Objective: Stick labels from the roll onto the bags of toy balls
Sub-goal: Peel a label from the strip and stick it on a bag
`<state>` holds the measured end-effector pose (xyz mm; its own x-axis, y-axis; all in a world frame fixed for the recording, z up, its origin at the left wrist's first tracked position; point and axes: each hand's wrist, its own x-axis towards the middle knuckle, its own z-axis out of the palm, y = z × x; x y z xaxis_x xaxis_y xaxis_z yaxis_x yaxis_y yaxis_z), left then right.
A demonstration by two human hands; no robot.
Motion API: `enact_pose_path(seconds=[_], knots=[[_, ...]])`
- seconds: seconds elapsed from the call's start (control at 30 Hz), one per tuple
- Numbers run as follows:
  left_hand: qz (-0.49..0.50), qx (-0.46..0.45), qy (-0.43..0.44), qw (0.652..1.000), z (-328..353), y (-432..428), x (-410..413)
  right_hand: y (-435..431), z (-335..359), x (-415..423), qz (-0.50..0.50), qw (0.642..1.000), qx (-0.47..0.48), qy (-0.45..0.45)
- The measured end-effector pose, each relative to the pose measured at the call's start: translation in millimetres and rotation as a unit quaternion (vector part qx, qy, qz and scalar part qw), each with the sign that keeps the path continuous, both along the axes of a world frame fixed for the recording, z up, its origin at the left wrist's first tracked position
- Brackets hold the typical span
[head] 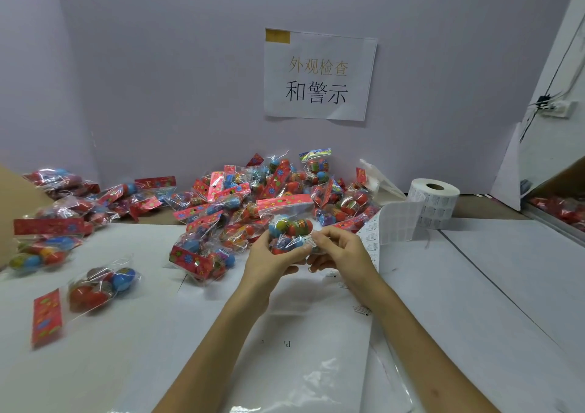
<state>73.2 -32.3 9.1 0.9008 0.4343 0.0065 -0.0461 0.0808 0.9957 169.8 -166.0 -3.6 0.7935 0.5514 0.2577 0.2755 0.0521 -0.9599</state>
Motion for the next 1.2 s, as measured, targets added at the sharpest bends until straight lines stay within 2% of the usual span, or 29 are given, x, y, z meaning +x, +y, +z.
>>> enact_pose_path(seconds=[0.3,0.73,0.97,1.2], knots=[[0.012,-0.014,-0.007,1.000,0.7,1.5,0.5,0.9,1.6,-2.7,0.012,1.000,-0.013,0.019],[-0.004,-0.031,-0.022,0.999,-1.0,0.8,1.6,-0.3,0.5,-2.2,0.002,1.000,-0.013,-0.009],[0.032,-0.043,-0.017,0.998,-2.7,7.7,2.7,-2.1,3.4,-3.1,0.057,0.998,-0.029,0.030],[-0.004,0.062,-0.001,0.998,-8.6,2.3,5.6,-1.0,3.4,-4.6,0.016,0.999,-0.005,0.028]])
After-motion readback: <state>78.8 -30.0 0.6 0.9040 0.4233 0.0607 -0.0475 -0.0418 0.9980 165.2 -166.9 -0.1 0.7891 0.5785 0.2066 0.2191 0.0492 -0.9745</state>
